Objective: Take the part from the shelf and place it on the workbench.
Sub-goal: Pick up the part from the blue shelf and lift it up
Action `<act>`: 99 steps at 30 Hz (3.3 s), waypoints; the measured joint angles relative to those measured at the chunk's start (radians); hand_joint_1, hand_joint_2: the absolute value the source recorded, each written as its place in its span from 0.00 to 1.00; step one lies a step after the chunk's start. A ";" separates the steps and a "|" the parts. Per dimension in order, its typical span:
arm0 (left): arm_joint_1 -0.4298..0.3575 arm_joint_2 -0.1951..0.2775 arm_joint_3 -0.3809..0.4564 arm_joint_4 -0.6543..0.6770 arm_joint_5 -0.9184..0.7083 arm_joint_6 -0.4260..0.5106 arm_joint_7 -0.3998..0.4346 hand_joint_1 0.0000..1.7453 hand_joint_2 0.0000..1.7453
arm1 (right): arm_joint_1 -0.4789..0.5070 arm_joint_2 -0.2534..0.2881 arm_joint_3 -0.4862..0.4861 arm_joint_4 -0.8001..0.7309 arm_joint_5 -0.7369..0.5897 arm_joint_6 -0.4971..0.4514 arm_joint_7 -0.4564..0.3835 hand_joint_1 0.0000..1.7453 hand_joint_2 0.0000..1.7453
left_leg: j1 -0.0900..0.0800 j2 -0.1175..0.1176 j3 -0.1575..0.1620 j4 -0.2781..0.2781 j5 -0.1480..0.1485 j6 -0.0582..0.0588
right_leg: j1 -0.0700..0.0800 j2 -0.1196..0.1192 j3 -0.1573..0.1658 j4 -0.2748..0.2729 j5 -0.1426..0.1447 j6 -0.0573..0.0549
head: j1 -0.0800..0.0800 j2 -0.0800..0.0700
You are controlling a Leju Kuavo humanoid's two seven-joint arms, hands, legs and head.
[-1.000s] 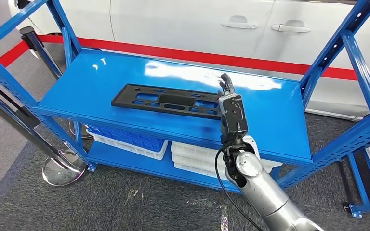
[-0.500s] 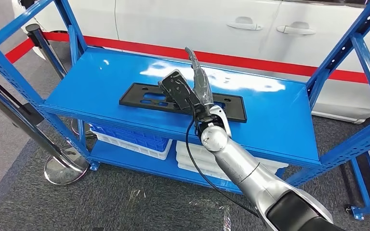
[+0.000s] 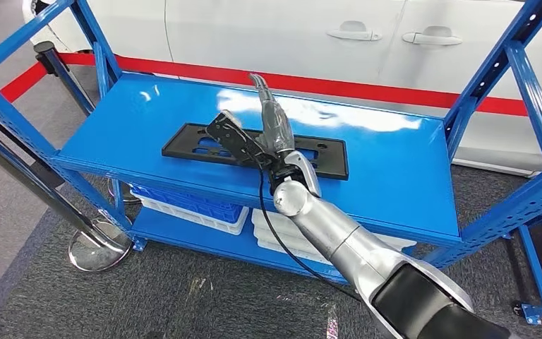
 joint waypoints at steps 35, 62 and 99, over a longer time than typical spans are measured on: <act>-0.018 -0.010 -0.033 0.000 -0.004 -0.009 0.000 0.00 0.00 | -0.139 0.115 0.235 0.541 0.322 0.190 0.261 0.00 1.00 | 0.009 0.010 -0.101 0.236 -0.105 -0.009 | -0.001 0.007 -0.012 0.009 0.006 -0.009 | -0.003 0.000; -0.018 -0.046 -0.033 0.000 -0.008 -0.010 0.001 0.00 0.00 | -0.184 0.065 0.238 0.598 0.419 0.231 0.419 0.00 1.00 | -0.001 0.010 -0.004 0.037 -0.029 -0.002 | -0.008 0.007 -0.016 -0.002 0.020 -0.002 | -0.005 0.000; -0.017 -0.049 -0.033 0.000 -0.023 0.001 0.000 0.00 0.00 | -0.138 0.050 0.239 0.624 0.420 0.251 0.385 1.00 1.00 | -0.009 0.011 -0.043 0.114 -0.020 0.013 | 0.004 0.006 -0.006 0.004 0.009 -0.010 | -0.008 0.000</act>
